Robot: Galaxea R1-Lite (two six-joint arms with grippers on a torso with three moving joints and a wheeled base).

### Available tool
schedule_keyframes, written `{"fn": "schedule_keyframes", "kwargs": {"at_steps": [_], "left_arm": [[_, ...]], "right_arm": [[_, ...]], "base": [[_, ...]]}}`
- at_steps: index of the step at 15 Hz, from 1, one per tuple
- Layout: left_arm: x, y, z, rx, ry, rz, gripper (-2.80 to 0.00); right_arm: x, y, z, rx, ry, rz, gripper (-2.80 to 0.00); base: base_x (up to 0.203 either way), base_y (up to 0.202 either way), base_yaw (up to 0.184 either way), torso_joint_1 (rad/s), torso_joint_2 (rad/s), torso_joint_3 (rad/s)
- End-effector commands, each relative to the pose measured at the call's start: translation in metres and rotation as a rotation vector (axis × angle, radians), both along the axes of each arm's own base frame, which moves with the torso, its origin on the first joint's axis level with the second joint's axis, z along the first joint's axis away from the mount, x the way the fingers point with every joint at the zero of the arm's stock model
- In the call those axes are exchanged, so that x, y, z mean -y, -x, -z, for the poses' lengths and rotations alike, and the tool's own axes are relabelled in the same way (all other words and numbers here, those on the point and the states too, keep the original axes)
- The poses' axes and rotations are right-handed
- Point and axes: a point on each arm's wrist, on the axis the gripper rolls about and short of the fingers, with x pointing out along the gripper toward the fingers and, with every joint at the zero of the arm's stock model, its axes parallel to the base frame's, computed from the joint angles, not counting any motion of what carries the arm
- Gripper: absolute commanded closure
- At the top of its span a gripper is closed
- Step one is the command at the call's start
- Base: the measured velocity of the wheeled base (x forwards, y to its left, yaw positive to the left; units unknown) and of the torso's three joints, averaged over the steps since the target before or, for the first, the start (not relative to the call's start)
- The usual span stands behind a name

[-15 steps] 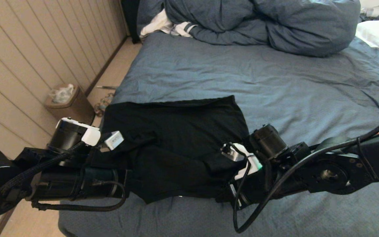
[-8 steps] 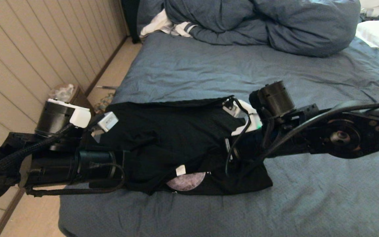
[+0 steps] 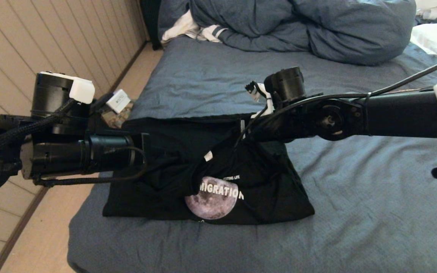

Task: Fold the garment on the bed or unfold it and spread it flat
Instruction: Fold the black T-shirt

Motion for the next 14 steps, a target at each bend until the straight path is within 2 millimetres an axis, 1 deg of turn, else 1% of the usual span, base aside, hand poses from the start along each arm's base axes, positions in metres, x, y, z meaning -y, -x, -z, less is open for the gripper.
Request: {"fn": "schedule_keyframes", "kwargs": {"at_steps": [1,3,5,6,8,9,11,14], "left_arm": [[0.008,-0.016,0.006,-0.015,-0.007,-0.002,0.00],[0.017,-0.034,0.017,-0.037,-0.026,0.001,0.00],[0.027,-0.054,0.024,-0.045,-0.034,0.003,0.00],[0.030,-0.062,0.027,-0.047,-0.037,0.002,0.00],[0.035,-0.071,0.046,-0.074,-0.084,0.022,0.00],[0.035,-0.071,0.051,-0.080,-0.101,0.033,0.00],[0.035,-0.061,0.063,-0.107,-0.128,0.055,0.00],[0.038,-0.056,0.062,-0.029,-0.173,0.081,0.00]], "right_arm": [[-0.009,-0.029,0.018,0.002,0.003,0.027,0.00],[-0.013,-0.042,0.025,0.015,0.010,0.054,0.00],[-0.011,-0.050,0.022,0.037,0.000,0.070,0.00],[-0.010,-0.050,0.021,0.041,-0.001,0.073,0.00],[-0.010,-0.050,0.020,0.044,0.003,0.069,0.00],[-0.011,-0.050,0.020,0.044,0.003,0.067,0.00],[-0.010,-0.047,0.021,0.037,0.007,0.065,0.00],[-0.010,-0.046,0.026,0.018,0.018,0.064,0.00]], "base": [[0.000,0.000,0.000,0.000,0.00,0.000],[0.000,0.000,0.000,0.000,0.00,0.000],[0.000,0.000,0.000,0.000,0.00,0.000],[0.000,0.000,0.000,0.000,0.00,0.000],[0.000,0.000,0.000,0.000,0.00,0.000],[0.000,0.000,0.000,0.000,0.00,0.000],[0.000,0.000,0.000,0.000,0.00,0.000],[0.000,0.000,0.000,0.000,0.00,0.000]]}}
